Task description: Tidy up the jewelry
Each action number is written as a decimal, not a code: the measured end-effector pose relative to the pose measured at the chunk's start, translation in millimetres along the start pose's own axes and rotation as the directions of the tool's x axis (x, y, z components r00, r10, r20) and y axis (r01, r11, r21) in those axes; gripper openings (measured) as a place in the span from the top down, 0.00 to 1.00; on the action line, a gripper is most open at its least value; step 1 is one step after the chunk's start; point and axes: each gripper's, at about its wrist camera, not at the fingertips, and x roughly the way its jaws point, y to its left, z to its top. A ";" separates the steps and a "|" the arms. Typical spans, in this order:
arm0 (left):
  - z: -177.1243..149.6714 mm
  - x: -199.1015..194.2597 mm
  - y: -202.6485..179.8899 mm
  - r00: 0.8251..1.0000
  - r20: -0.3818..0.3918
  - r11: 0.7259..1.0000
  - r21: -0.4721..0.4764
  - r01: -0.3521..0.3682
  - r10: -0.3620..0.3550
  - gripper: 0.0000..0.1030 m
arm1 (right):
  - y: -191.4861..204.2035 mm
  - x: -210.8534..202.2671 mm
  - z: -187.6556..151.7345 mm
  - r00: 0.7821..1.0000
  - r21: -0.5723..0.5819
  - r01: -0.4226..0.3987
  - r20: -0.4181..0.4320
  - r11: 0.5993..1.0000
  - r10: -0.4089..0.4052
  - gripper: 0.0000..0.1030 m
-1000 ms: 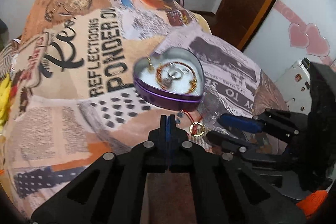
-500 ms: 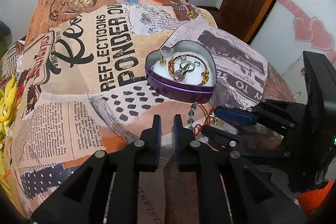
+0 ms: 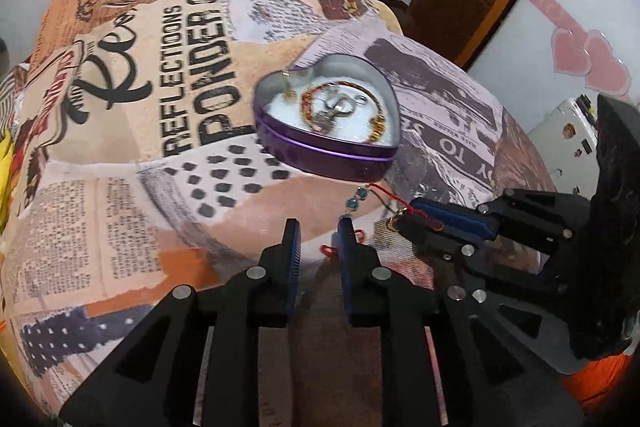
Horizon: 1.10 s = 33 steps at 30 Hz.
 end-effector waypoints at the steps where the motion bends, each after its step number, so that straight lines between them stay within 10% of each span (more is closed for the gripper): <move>1: 0.2 2.7 -3.8 1.000 -0.005 1.000 0.010 0.001 -0.001 0.83 | -1.3 -1.4 -0.4 1.000 0.002 0.003 0.002 1.000 -0.003 0.92; 22: 3.5 28.8 -31.2 1.000 -0.017 0.993 0.121 -0.003 0.005 0.84 | -17.5 -12.6 -8.3 1.000 0.028 0.027 -0.005 0.999 -0.027 0.92; 33: 2.7 7.7 -6.8 1.000 0.011 1.000 -0.002 0.012 -0.012 0.94 | -25.2 -24.8 -12.7 0.999 0.048 0.042 0.003 0.998 -0.043 0.92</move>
